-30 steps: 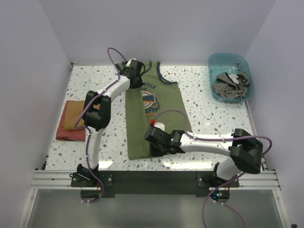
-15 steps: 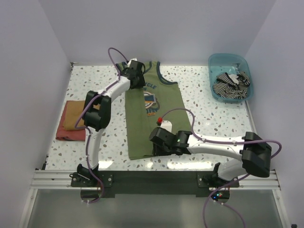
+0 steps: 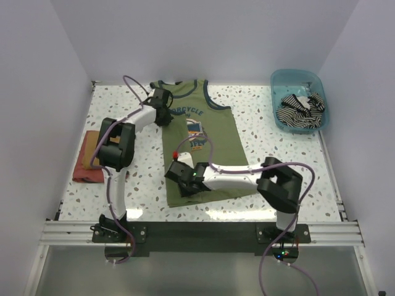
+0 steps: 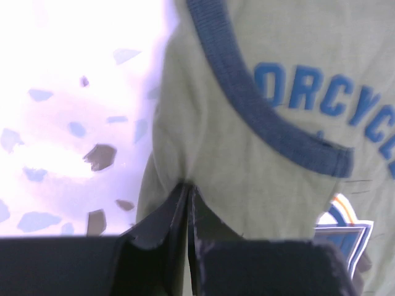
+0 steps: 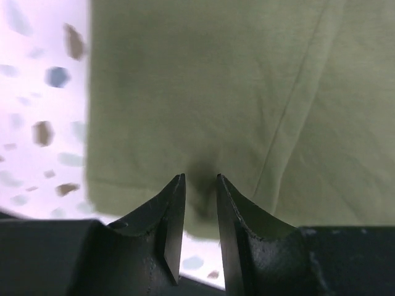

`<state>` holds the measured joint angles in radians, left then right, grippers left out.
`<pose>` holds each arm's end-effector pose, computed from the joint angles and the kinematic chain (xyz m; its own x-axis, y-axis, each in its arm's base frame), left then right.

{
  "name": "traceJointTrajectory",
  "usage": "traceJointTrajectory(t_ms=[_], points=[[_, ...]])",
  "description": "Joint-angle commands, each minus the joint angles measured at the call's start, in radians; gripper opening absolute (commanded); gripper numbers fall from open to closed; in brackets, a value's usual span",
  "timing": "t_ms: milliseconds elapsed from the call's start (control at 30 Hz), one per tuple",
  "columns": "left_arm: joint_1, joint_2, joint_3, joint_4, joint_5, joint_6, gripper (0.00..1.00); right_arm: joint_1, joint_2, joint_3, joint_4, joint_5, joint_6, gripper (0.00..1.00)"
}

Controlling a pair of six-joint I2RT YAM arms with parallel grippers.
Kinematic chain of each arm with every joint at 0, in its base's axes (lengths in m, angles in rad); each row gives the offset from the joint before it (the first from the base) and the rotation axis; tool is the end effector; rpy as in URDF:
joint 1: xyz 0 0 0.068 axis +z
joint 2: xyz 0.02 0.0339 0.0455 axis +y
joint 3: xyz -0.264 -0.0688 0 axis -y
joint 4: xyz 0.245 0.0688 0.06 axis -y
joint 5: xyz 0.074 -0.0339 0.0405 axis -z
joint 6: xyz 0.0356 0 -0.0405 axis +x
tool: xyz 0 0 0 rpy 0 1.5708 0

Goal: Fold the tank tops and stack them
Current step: Fold the tank top

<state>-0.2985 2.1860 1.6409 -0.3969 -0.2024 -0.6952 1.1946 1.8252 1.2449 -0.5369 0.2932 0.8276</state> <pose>0.4580 -0.1334 0.1653 -0.7057 -0.4393 -0.5558 -0.3607 0.8980 -0.2519 0.1461 0.3418 0.1877 -0.8448 -0.2200 -0.4878 -0.3278 0.9333 0.1469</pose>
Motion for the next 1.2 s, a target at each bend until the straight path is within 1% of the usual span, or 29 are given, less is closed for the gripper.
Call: traceJointTrajectory(t_ms=[0,67,200,233,367,400,433,467,533,567,600,633,667,700,733,767,867,900,967,1000,1033,1067,1100,1133,1167], points=[[0.041,-0.014,-0.050,0.041,0.012,-0.030,0.08,0.023,0.091,0.054,0.017,-0.022,-0.076,0.30],[0.062,-0.012,-0.064,0.039,0.000,-0.030,0.08,0.052,0.129,0.071,0.035,-0.046,-0.076,0.30],[0.096,-0.008,-0.084,0.055,0.009,-0.001,0.08,0.137,0.228,0.167,0.054,-0.100,-0.042,0.29],[0.105,-0.005,-0.081,0.059,0.012,0.011,0.08,0.146,0.246,0.186,0.063,-0.139,-0.036,0.29],[0.121,0.018,-0.027,0.049,0.046,0.075,0.11,0.166,0.322,0.300,0.092,-0.190,-0.007,0.29],[0.122,0.020,-0.001,0.046,0.058,0.097,0.12,0.166,0.327,0.329,0.098,-0.187,-0.013,0.29],[0.124,0.023,0.010,0.046,0.066,0.109,0.16,0.161,0.319,0.341,0.101,-0.177,-0.018,0.30],[0.124,0.026,0.023,0.049,0.084,0.124,0.17,0.161,0.310,0.352,0.100,-0.145,-0.030,0.31],[0.124,0.034,0.072,0.038,0.124,0.149,0.21,0.139,0.252,0.358,0.104,-0.128,-0.042,0.36],[0.124,0.032,0.097,0.032,0.139,0.155,0.26,0.128,0.217,0.317,0.115,-0.123,-0.048,0.39],[0.124,0.028,0.106,0.032,0.161,0.166,0.29,0.096,0.185,0.291,0.127,-0.129,-0.050,0.45],[0.124,0.012,0.111,0.033,0.169,0.164,0.31,0.077,0.104,0.262,0.153,-0.138,-0.051,0.48],[0.124,-0.002,0.111,0.039,0.176,0.161,0.35,0.056,0.065,0.233,0.161,-0.146,-0.056,0.49],[0.122,-0.015,0.102,0.052,0.198,0.158,0.37,0.015,0.027,0.185,0.161,-0.149,-0.062,0.51],[0.121,-0.049,0.096,0.076,0.221,0.157,0.42,-0.007,-0.022,0.163,0.160,-0.146,-0.071,0.52],[0.121,-0.064,0.089,0.084,0.228,0.152,0.44,-0.030,-0.100,0.130,0.152,-0.138,-0.090,0.52],[0.107,-0.130,0.067,0.109,0.270,0.134,0.49,-0.162,-0.214,0.099,0.066,-0.112,-0.134,0.53],[0.099,-0.147,0.059,0.110,0.274,0.126,0.50,-0.259,-0.228,0.090,0.057,-0.118,-0.149,0.53],[0.064,-0.202,0.016,0.122,0.279,0.115,0.51,-0.379,-0.237,0.080,0.041,-0.187,-0.198,0.52],[0.030,-0.224,-0.002,0.128,0.287,0.109,0.51,-0.494,-0.225,0.085,0.046,-0.221,-0.221,0.52],[0.010,-0.264,-0.021,0.122,0.281,0.105,0.51,-0.545,-0.205,0.097,0.038,-0.248,-0.248,0.51],[-0.013,-0.287,-0.077,0.128,0.275,0.097,0.50,-0.590,-0.183,0.140,0.029,-0.259,-0.293,0.51],[-0.063,-0.313,-0.110,0.142,0.271,0.086,0.49,-0.668,-0.153,0.166,0.017,-0.272,-0.318,0.49],[-0.091,-0.357,-0.169,0.153,0.264,0.080,0.47,-0.729,-0.085,0.215,0.008,-0.290,-0.368,0.48],[-0.120,-0.377,-0.199,0.153,0.255,0.073,0.43,-0.756,-0.054,0.238,0.011,-0.292,-0.389,0.47]])
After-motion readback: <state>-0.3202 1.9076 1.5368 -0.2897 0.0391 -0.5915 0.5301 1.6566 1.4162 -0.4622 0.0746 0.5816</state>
